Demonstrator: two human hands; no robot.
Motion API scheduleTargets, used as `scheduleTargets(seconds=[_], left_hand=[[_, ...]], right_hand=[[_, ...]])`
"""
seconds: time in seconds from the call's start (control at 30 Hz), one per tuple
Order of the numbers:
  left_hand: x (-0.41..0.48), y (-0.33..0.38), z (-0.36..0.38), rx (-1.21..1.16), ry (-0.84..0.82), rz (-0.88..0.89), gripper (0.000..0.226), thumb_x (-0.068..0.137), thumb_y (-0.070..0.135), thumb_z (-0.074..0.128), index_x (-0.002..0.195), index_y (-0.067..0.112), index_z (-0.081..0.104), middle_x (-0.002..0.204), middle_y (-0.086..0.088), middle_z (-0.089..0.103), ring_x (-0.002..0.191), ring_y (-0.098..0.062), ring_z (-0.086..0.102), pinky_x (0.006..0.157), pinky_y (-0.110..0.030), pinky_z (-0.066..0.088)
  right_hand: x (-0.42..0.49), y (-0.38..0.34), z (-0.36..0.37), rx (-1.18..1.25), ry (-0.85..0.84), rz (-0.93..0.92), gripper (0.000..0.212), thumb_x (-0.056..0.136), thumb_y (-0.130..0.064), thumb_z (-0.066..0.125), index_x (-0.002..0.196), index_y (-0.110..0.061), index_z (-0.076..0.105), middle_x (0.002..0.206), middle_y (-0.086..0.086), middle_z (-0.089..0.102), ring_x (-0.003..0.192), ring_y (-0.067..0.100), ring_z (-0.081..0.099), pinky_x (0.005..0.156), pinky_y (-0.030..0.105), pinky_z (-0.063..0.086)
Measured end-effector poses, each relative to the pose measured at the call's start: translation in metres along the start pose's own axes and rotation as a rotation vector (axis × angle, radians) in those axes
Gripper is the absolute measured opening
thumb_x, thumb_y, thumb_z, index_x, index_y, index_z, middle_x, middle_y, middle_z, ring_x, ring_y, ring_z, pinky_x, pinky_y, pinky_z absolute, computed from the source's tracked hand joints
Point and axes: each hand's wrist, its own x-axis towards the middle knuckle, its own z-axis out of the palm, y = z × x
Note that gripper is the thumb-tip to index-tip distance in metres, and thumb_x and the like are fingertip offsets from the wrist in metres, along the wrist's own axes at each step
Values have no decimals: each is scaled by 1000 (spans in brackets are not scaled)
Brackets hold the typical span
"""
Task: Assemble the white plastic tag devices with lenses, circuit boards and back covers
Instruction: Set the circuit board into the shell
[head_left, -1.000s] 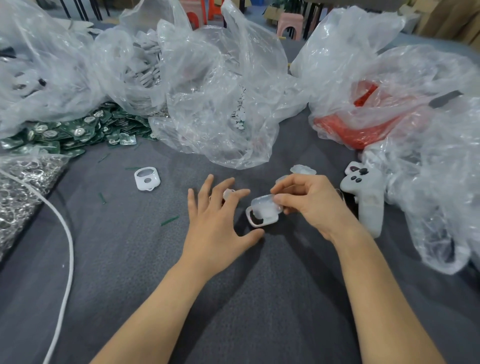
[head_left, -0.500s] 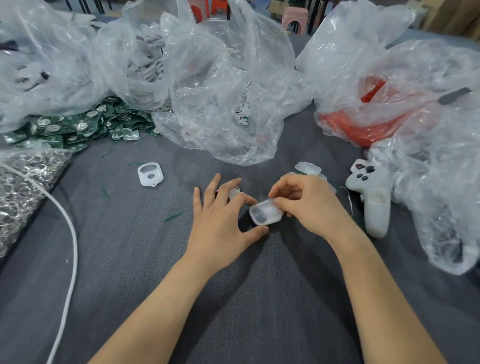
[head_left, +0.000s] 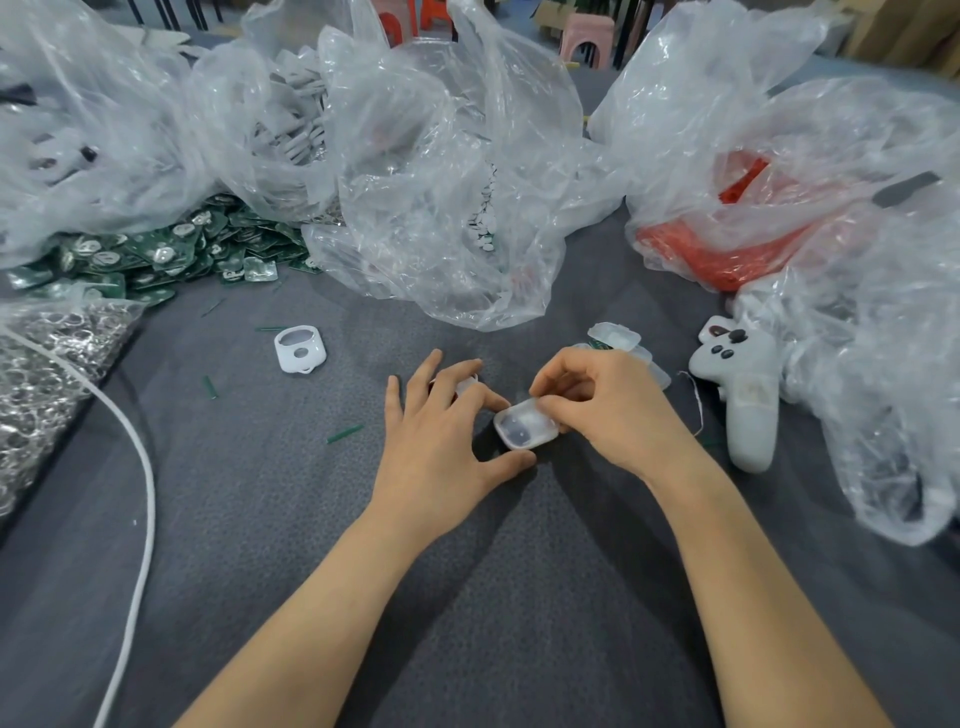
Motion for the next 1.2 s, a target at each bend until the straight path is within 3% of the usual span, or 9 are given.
scheduleTargets(seconds=[0.13, 0.33, 0.47, 0.6, 0.7, 0.8, 1.0, 1.2], left_hand=[[-1, 1, -1, -34, 32, 6, 54, 69, 56, 69, 115, 32, 53, 142, 14, 42, 145, -13, 10, 117, -46, -1], [-2, 2, -4, -29, 51, 72, 30, 72, 43, 77, 91, 28, 60, 111, 12, 55, 135, -16, 32, 116, -55, 5], [-3, 3, -4, -35, 52, 82, 27, 72, 41, 78, 86, 26, 61, 99, 12, 56, 129, -15, 40, 116, -55, 5], [-3, 3, -4, -56, 54, 84, 27, 71, 47, 75, 83, 27, 60, 96, 15, 54, 128, -11, 39, 116, -54, 3], [-3, 3, -4, -67, 67, 84, 25, 72, 46, 75, 81, 27, 61, 96, 14, 56, 127, -10, 39, 116, -52, 2], [-3, 4, -4, -81, 80, 72, 25, 71, 42, 77, 81, 26, 61, 96, 12, 57, 127, -11, 41, 116, -51, 2], [-3, 5, -4, -77, 80, 79, 25, 71, 43, 76, 80, 27, 61, 96, 13, 56, 127, -13, 42, 116, -54, 5], [-4, 6, -5, -75, 83, 89, 24, 73, 41, 78, 81, 27, 60, 95, 13, 54, 126, -13, 43, 116, -55, 6]], right_hand=[[-1, -2, 3, -58, -37, -34, 19, 80, -6, 73, 79, -25, 68, 80, -4, 69, 74, 5, 64, 71, 19, 54], [0, -4, 6, -79, -26, -43, 15, 80, -6, 72, 81, -20, 68, 79, -3, 68, 71, 2, 61, 65, 10, 48], [1, -2, 6, -164, -11, -65, 16, 79, -11, 75, 79, -24, 65, 84, -5, 58, 68, 3, 52, 63, 8, 40], [1, 1, 6, -172, -24, -25, 18, 78, -16, 76, 74, -28, 63, 85, -5, 57, 65, 1, 48, 60, 12, 35], [1, 2, 2, -96, -46, 8, 22, 79, -10, 74, 71, -29, 64, 76, -8, 64, 60, -5, 54, 61, 12, 41], [1, 5, -4, 22, -84, 50, 18, 79, -4, 72, 76, -22, 69, 75, -3, 68, 57, 2, 58, 62, 18, 49], [1, 4, 1, -51, -71, 51, 21, 76, -7, 75, 76, -25, 65, 80, -2, 67, 66, 4, 56, 67, 18, 47], [1, 2, 0, -49, -81, 72, 20, 78, -3, 70, 78, -23, 67, 81, 0, 67, 67, 6, 58, 58, 10, 43]])
